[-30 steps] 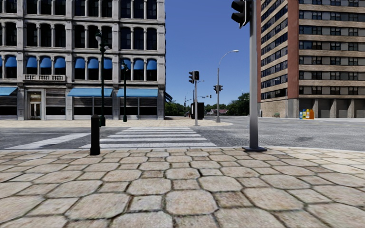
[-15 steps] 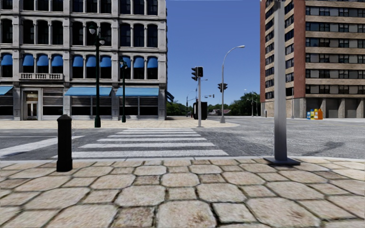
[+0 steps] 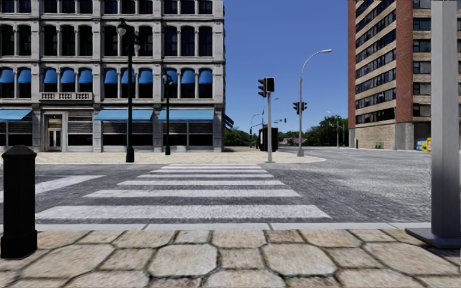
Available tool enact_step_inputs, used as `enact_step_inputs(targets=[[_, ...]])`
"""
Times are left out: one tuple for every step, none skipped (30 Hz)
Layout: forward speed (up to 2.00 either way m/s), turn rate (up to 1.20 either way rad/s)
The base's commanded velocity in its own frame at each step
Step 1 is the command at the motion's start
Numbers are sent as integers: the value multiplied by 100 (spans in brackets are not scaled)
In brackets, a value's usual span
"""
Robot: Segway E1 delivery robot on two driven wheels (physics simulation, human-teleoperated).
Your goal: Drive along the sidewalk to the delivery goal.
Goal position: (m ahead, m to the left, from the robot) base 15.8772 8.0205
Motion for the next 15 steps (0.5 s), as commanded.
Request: enact_step_inputs(targets=[[200,15],[200,13],[200,10],[200,10],[200,0],[200,0],[200,0],[200,0],[200,0],[190,0],[190,0],[183,0],[174,0],[164,0],[161,0]])
